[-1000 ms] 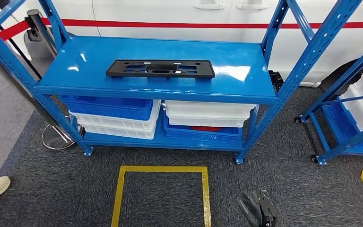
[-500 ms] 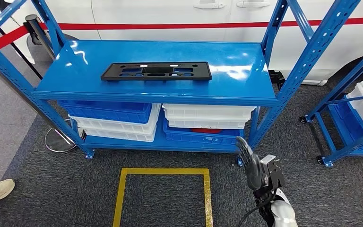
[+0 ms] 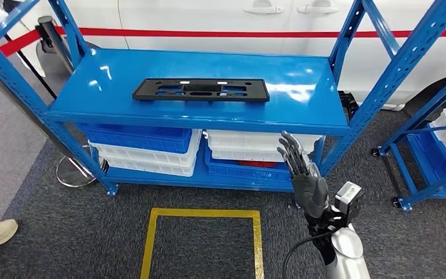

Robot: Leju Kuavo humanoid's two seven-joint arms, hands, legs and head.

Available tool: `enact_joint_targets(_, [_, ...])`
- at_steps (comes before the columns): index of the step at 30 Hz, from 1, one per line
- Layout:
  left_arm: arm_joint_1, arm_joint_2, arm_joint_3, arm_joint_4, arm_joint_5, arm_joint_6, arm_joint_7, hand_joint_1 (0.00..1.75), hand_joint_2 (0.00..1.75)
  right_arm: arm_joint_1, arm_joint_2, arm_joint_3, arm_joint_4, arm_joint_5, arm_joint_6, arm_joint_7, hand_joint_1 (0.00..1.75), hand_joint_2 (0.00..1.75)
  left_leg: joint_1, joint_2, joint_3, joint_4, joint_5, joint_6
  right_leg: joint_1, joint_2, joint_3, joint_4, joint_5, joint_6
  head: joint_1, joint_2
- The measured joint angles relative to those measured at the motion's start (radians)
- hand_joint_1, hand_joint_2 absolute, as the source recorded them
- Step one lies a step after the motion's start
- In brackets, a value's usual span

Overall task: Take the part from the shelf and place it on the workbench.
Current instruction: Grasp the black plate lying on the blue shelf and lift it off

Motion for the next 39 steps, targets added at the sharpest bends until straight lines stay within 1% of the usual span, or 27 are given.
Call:
enact_joint_targets(1, [-0.001,0.0,0.0,0.0,0.004,0.0,-0.001,0.0,0.0,-0.001,0.0,0.015,-0.029,-0.012,0.005,-0.007,0.0,0.0,0.0,-0.001,-0.001,0.0,-0.001,0.009,-0.001,-0.001,0.0,-0.002,0.001,0.004,0.001,0.0])
enact_joint_targets(2, [-0.003,0.0,0.0,0.002,0.014,0.0,-0.004,0.0,0.0,-0.004,0.0,0.044,-0.094,-0.038,0.015,-0.023,0.0,0.0,-0.001,-0.002,-0.002,-0.001,-0.002,0.024,0.0,-0.001,-0.024,0.046,-0.025,0.008,0.002,0.0])
enact_joint_targets(3, [-0.005,0.001,0.0,0.003,0.023,0.0,-0.007,0.0,0.0,-0.006,0.0,0.078,-0.167,-0.069,0.026,-0.041,0.0,0.0,-0.005,-0.004,-0.002,-0.001,-0.002,0.041,0.002,-0.001,-0.063,0.122,-0.059,0.011,0.003,0.0])
enact_joint_targets(5, [-0.007,0.002,0.0,0.007,0.041,0.0,-0.014,0.0,0.0,-0.009,-0.001,0.135,-0.293,-0.124,0.046,-0.073,0.0,0.0,-0.014,-0.007,0.004,-0.005,-0.004,0.062,0.009,0.002,-0.143,0.271,-0.111,0.005,0.003,0.0])
enact_joint_targets(6, [-0.008,0.002,0.0,0.008,0.047,-0.001,-0.016,0.0,0.0,-0.009,-0.001,0.152,-0.33,-0.14,0.052,-0.082,0.0,0.0,-0.021,-0.009,0.008,-0.005,-0.006,0.066,0.015,0.003,-0.149,0.27,-0.092,-0.004,0.003,0.0])
enact_joint_targets(8, [-0.009,0.001,0.0,0.009,0.056,-0.002,-0.019,0.0,0.0,-0.009,-0.002,0.182,-0.394,-0.169,0.062,-0.098,0.0,0.0,-0.03,-0.012,0.016,-0.006,-0.01,0.07,0.03,0.006,-0.1,0.151,-0.016,-0.032,0.003,0.0])
enact_joint_targets(9, [-0.01,0.0,0.0,0.009,0.06,-0.003,-0.021,0.0,0.0,-0.01,-0.003,0.196,-0.425,-0.184,0.068,-0.107,0.0,0.0,-0.034,-0.014,0.017,-0.005,-0.013,0.069,0.037,0.008,-0.073,0.087,0.01,-0.047,0.002,0.0])
enact_joint_targets(11, [-0.013,-0.001,0.001,0.01,0.07,-0.004,-0.025,0.0,0.0,-0.01,-0.003,0.221,-0.48,-0.213,0.082,-0.122,0.0,0.0,-0.034,-0.015,0.016,-0.005,-0.016,0.064,0.047,0.011,-0.045,0.018,0.025,-0.064,0.001,0.0])
enact_joint_targets(12, [-0.014,-0.001,0.001,0.011,0.076,-0.005,-0.028,0.0,0.0,-0.01,-0.003,0.231,-0.504,-0.227,0.091,-0.13,0.0,0.0,-0.033,-0.015,0.015,-0.006,-0.017,0.06,0.049,0.011,-0.042,0.009,0.023,-0.064,0.001,0.0])
enact_joint_targets(14, [-0.014,0.001,0.002,0.012,0.084,-0.006,-0.034,0.0,0.0,-0.01,-0.003,0.247,-0.543,-0.252,0.108,-0.143,0.0,0.0,-0.034,-0.014,0.019,-0.006,-0.021,0.051,0.043,0.012,-0.03,-0.009,0.028,-0.061,0.002,0.0])
enact_joint_targets(16, [-0.015,0.002,0.002,0.014,0.089,-0.007,-0.038,0.0,0.0,-0.011,-0.002,0.26,-0.569,-0.267,0.118,-0.149,0.0,0.0,-0.033,-0.012,0.003,0.039,-0.048,0.038,0.031,0.009,-0.012,-0.03,0.032,-0.059,-0.002,0.0])
enact_joint_targets(19, [-0.015,0.003,0.002,0.016,0.09,-0.008,-0.039,0.0,0.0,-0.01,-0.002,0.272,-0.587,-0.273,0.124,-0.15,0.0,0.0,-0.015,-0.008,-0.092,0.213,-0.118,0.014,0.025,0.005,-0.001,-0.035,0.028,-0.058,-0.006,0.0])
enact_joint_targets(20, [-0.014,0.003,0.002,0.017,0.09,-0.008,-0.039,0.0,0.0,-0.009,-0.002,0.274,-0.59,-0.273,0.125,-0.15,0.0,0.0,-0.008,-0.008,-0.114,0.245,-0.119,0.007,0.023,0.005,0.001,-0.034,0.024,-0.055,-0.006,0.0])
enact_joint_targets(21, [-0.013,0.003,0.002,0.018,0.091,-0.008,-0.039,0.0,0.0,-0.008,-0.002,0.275,-0.592,-0.273,0.126,-0.15,0.0,0.0,-0.002,-0.007,-0.118,0.241,-0.1,0.0,0.019,0.006,0.005,-0.033,0.02,-0.051,-0.006,0.0])
enact_joint_targets(23, [-0.012,0.004,0.002,0.019,0.091,-0.009,-0.04,0.0,0.0,-0.008,-0.002,0.277,-0.593,-0.273,0.126,-0.15,0.0,0.0,0.009,-0.003,-0.074,0.129,-0.024,-0.012,0.012,0.007,0.016,-0.027,0.007,-0.038,-0.006,0.0])
enact_joint_targets(24, [-0.012,0.004,0.002,0.02,0.092,-0.009,-0.04,0.0,0.0,-0.007,-0.002,0.277,-0.594,-0.273,0.126,-0.15,0.0,0.0,0.01,-0.002,-0.046,0.068,0.002,-0.016,0.011,0.007,0.02,-0.023,-0.001,-0.03,-0.007,0.0])
enact_joint_targets(25, [-0.013,0.004,0.002,0.02,0.093,-0.009,-0.041,0.0,0.0,-0.008,-0.002,0.277,-0.596,-0.273,0.126,-0.15,0.0,0.0,0.011,-0.001,-0.026,0.023,0.015,-0.012,0.012,0.007,0.022,-0.018,-0.007,-0.022,-0.007,0.0])
enact_joint_targets(26, [-0.014,0.004,0.002,0.021,0.094,-0.009,-0.041,0.0,0.0,-0.008,-0.002,0.278,-0.599,-0.273,0.126,-0.15,0.0,0.0,0.009,-0.002,-0.017,0.003,0.013,-0.005,0.014,0.007,0.022,-0.015,-0.011,-0.015,-0.007,0.0])
enact_joint_targets(28, [-0.015,0.004,0.003,0.021,0.096,-0.009,-0.043,0.0,0.0,-0.008,-0.002,0.278,-0.603,-0.275,0.127,-0.15,0.0,0.0,0.006,-0.005,-0.014,-0.001,0.004,0.02,0.015,0.008,0.024,-0.012,-0.013,-0.004,-0.006,0.0])
enact_joint_targets(30, [-0.014,0.004,0.003,0.021,0.096,-0.011,-0.045,0.0,0.0,-0.008,-0.002,0.278,-0.606,-0.276,0.128,-0.15,0.0,0.0,0.005,-0.006,-0.003,-0.006,0.0,0.036,0.011,0.008,0.021,0.008,-0.021,0.003,-0.005,0.0])
enact_joint_targets(31, [-0.014,0.004,0.003,0.022,0.096,-0.011,-0.047,0.0,0.0,-0.008,-0.002,0.278,-0.608,-0.277,0.129,-0.15,0.0,0.0,0.005,-0.006,0.004,-0.008,-0.002,0.043,0.009,0.008,0.006,0.04,-0.036,0.006,-0.004,0.0])
enact_joint_targets(32, [-0.014,0.004,0.004,0.022,0.097,-0.012,-0.048,0.0,0.0,-0.008,-0.002,0.278,-0.609,-0.277,0.129,-0.15,0.0,0.0,0.003,-0.006,0.009,-0.009,-0.006,0.048,0.009,0.008,-0.024,0.095,-0.059,0.007,-0.004,0.0])
enact_joint_targets(34, [-0.014,0.005,0.005,0.022,0.097,-0.014,-0.051,0.0,0.0,-0.006,-0.002,0.278,-0.609,-0.277,0.13,-0.15,0.0,0.0,-0.002,-0.007,0.018,-0.009,-0.014,0.057,0.009,0.009,-0.11,0.229,-0.106,0.008,-0.003,0.0])
enact_joint_targets(35, [-0.014,0.005,0.006,0.022,0.097,-0.015,-0.051,0.0,0.0,-0.004,-0.003,0.278,-0.609,-0.277,0.13,-0.15,0.0,0.0,-0.005,-0.007,0.023,-0.009,-0.019,0.059,0.01,0.009,-0.146,0.274,-0.113,0.006,-0.003,0.0])
enact_joint_targets(36, [-0.013,0.005,0.006,0.022,0.097,-0.015,-0.051,0.0,0.0,-0.004,-0.003,0.278,-0.609,-0.277,0.13,-0.15,0.0,0.0,-0.009,-0.008,0.03,-0.009,-0.025,0.06,0.012,0.009,-0.165,0.284,-0.099,0.002,-0.004,0.0])
enact_joint_targets(37, [-0.013,0.005,0.007,0.022,0.097,-0.015,-0.051,0.0,0.0,-0.003,-0.003,0.278,-0.609,-0.277,0.13,-0.15,0.0,0.0,-0.012,-0.01,0.04,-0.009,-0.032,0.06,0.016,0.009,-0.163,0.251,-0.063,-0.006,-0.003,0.0])
enact_joint_targets(39, [-0.013,0.003,0.008,0.023,0.097,-0.016,-0.051,0.0,0.0,-0.003,-0.003,0.278,-0.609,-0.277,0.13,-0.15,0.0,0.0,-0.017,-0.012,0.061,-0.011,-0.047,0.059,0.029,0.01,-0.124,0.125,0.028,-0.029,-0.004,0.0])
